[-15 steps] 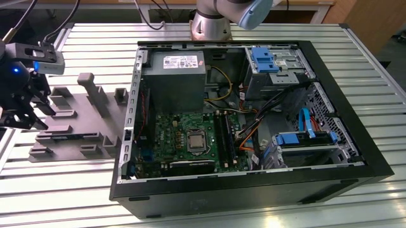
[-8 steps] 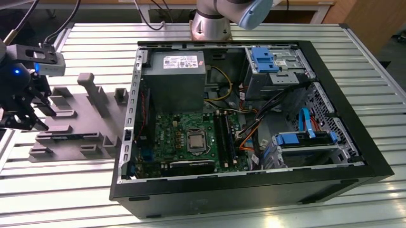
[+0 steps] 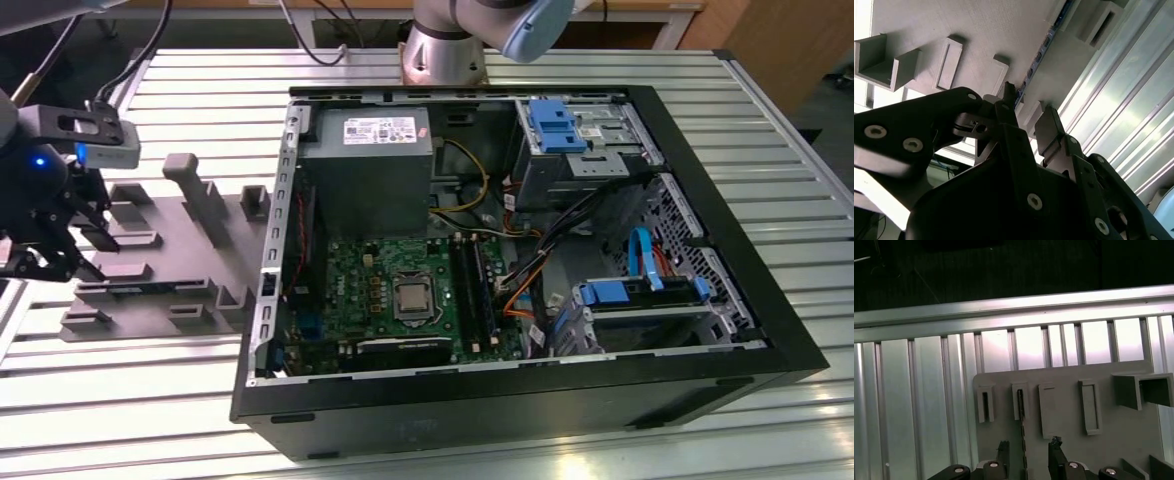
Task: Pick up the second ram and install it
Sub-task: 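Pick up the second ram and move it above second insertion slot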
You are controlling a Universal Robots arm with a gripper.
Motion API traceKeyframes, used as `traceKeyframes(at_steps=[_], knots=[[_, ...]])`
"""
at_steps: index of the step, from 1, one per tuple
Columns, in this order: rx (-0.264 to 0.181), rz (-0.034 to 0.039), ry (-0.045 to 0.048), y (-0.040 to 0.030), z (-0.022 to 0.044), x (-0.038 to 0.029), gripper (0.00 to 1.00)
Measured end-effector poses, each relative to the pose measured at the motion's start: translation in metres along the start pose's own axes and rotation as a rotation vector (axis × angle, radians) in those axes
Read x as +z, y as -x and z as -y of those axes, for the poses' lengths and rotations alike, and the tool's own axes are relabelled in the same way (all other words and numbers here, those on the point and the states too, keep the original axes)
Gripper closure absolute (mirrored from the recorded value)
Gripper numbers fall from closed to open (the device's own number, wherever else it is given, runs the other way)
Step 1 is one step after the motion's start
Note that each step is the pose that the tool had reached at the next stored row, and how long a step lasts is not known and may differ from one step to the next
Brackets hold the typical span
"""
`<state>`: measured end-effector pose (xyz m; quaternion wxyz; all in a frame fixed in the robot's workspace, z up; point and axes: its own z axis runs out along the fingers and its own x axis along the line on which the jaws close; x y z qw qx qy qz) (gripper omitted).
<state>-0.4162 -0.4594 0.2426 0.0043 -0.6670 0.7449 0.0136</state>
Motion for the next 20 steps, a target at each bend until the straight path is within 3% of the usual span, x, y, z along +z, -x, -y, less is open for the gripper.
traceKeyframes(at_steps=[13,20], knots=[[-0.004,0.0,0.0,-0.0016,0.0055,0.0236,0.56],[-0.035,-0.0005,0.0009,-0.0026,0.0066,0.0362,0.56]])
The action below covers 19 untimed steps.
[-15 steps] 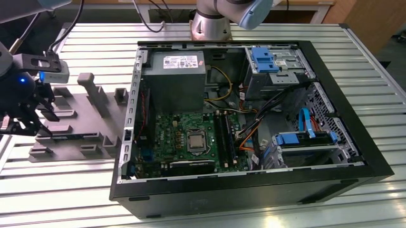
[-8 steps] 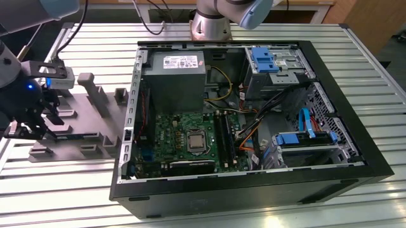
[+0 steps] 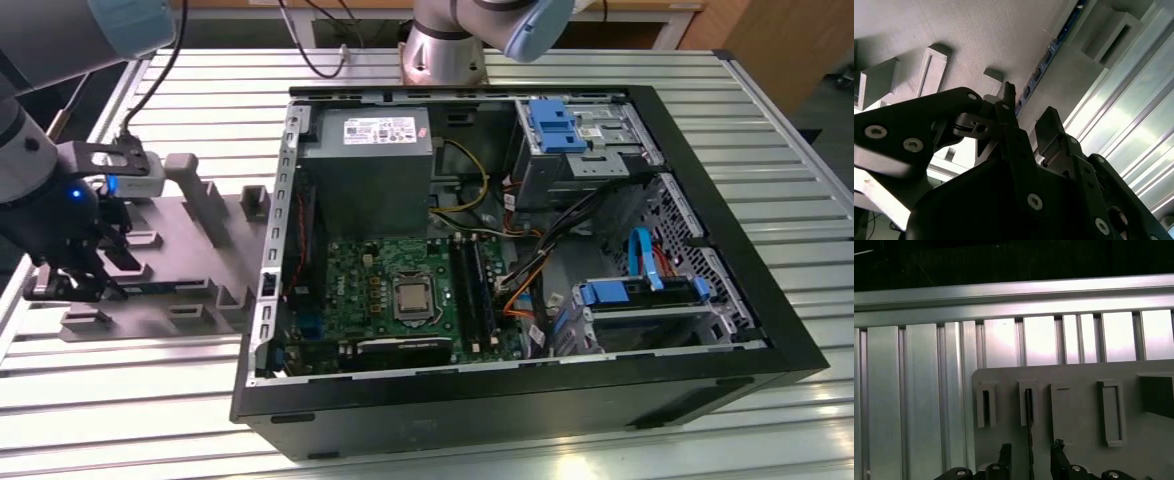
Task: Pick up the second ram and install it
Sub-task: 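Pick up the second ram and move it above second insertion slot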
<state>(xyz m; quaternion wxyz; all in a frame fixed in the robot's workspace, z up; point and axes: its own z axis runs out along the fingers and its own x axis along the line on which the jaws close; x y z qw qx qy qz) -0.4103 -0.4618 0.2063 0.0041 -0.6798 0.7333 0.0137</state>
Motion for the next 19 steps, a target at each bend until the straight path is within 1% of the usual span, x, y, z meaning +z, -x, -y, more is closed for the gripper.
traceKeyframes(at_steps=[3,8,9,12,16,19], knots=[[-0.003,-0.0002,0.0001,-0.0004,0.0001,0.0035,0.56],[-0.003,0.0,-0.0002,-0.0004,0.0001,0.0038,0.58],[-0.003,0.0002,-0.0005,-0.0004,0.0002,0.0046,0.65],[-0.003,0.0,-0.0003,-0.0005,0.0006,0.0075,0.65],[-0.003,-0.0001,-0.0001,-0.0003,0.0037,0.0104,0.65],[-0.003,0.0,-0.0002,-0.0003,0.0044,0.0125,0.65]])
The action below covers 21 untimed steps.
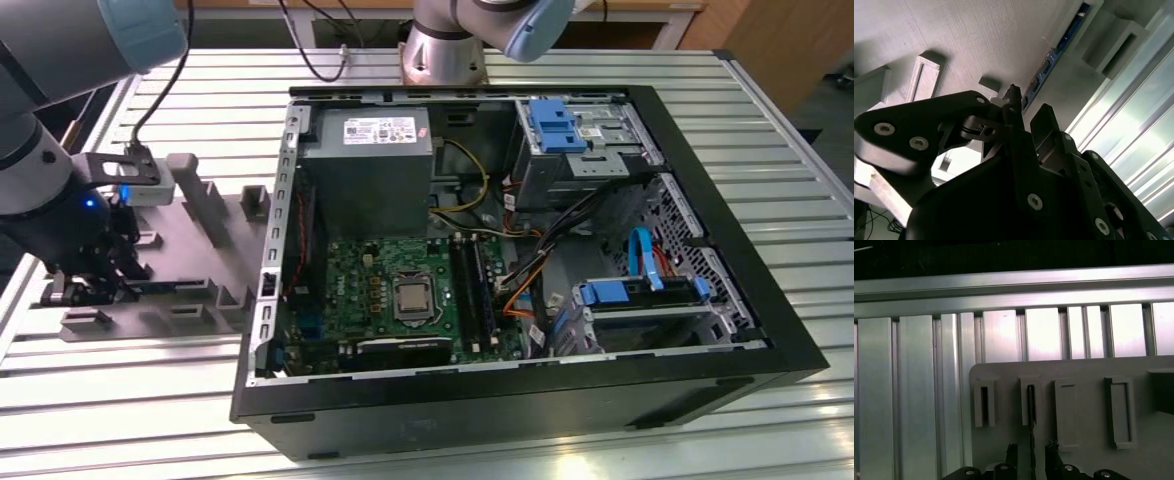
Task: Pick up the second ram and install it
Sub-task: 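Pick up the second ram and move it above second insertion slot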
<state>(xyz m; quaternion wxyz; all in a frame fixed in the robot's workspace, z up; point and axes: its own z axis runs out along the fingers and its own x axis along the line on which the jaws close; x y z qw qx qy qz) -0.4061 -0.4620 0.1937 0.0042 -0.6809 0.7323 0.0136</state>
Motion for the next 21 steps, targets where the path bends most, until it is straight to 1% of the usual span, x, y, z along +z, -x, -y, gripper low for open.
traceKeyframes(at_steps=[3,4,8,9,10,11,12,14,17,21], knots=[[0.0,-0.0001,0.0001,-0.0001,0.0004,0.0018,0.66],[0.0,-0.0001,0.0002,-0.0001,0.0007,0.0023,0.73],[0.0,0.0002,0.0001,0.0,0.0025,0.0041,0.73],[0.0,0.0013,0.0003,0.0,0.0027,0.0043,0.73],[0.0,0.0041,0.0006,0.0,0.0028,0.0045,0.73],[0.0,0.0089,0.0008,0.0,0.0029,0.0047,0.73],[0.0,0.012,0.0008,0.0001,0.0028,0.0048,0.73],[-0.001,0.016,0.0012,0.0002,0.0028,0.005,0.73],[-0.029,0.0158,0.0023,0.0001,0.0028,0.0061,0.73],[-0.032,0.0158,0.0023,0.0001,0.0029,0.0066,0.73]])
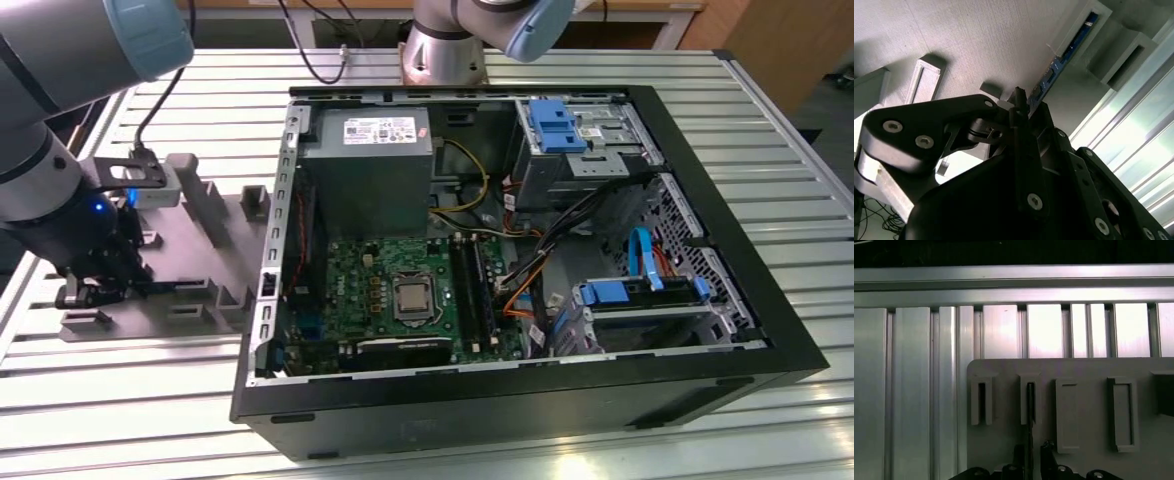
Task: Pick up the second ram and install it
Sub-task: 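Pick up the second ram and move it above second insertion slot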
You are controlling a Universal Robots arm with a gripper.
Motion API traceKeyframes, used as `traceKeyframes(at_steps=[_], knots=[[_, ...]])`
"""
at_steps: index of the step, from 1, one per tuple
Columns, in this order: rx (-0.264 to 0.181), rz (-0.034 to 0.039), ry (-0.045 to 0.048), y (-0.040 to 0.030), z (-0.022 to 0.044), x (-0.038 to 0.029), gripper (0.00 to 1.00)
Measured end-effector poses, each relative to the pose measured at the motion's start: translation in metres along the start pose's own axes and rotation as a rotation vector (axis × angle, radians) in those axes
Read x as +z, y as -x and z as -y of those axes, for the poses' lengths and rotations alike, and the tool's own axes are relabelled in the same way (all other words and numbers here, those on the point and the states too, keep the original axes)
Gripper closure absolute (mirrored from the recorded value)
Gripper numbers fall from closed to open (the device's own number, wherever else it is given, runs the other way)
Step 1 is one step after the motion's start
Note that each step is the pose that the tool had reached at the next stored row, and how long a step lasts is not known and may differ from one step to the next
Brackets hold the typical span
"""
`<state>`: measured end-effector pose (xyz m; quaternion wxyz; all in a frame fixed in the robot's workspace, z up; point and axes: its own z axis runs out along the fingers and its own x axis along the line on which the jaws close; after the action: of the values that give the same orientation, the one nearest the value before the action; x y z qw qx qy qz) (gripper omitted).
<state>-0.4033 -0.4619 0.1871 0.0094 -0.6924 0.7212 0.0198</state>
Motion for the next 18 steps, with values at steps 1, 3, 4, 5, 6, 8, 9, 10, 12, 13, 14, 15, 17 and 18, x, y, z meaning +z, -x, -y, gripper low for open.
traceKeyframes(at_steps=[1,3,4,5,6,8,9,10,12,13,14,15,17,18], knots=[[0.0,0.0,0.0,0.0,0.0,0.0,0.73],[0.0,-0.0001,0.0,0.0,0.0,0.0001,0.74],[0.0,-0.0009,-0.0001,0.0,0.0001,0.0001,0.81],[0.0,-0.0025,-0.0002,-0.0001,0.0001,0.0001,0.81],[0.0,-0.0047,-0.0003,-0.0002,0.0001,0.0001,0.81],[0.0,-0.0101,-0.0004,-0.0006,-0.0001,0.0001,0.81],[0.0,-0.0134,-0.0006,-0.0007,-0.0001,0.0001,0.81],[0.0,-0.0165,-0.001,-0.0007,-0.0001,0.0002,0.81],[0.0,-0.0173,-0.0008,-0.0007,-0.0001,0.0002,0.81],[0.0,-0.0173,-0.0006,-0.0008,-0.0001,0.0002,0.81],[0.0,-0.0174,-0.0006,-0.0008,-0.0001,0.0002,0.81],[0.0,-0.0173,-0.0007,-0.0008,-0.0001,0.0004,0.81],[0.0,-0.0173,-0.0007,-0.0008,-0.0001,0.0006,0.83],[0.0,-0.0173,-0.0007,-0.0008,-0.0001,0.0007,0.83]])
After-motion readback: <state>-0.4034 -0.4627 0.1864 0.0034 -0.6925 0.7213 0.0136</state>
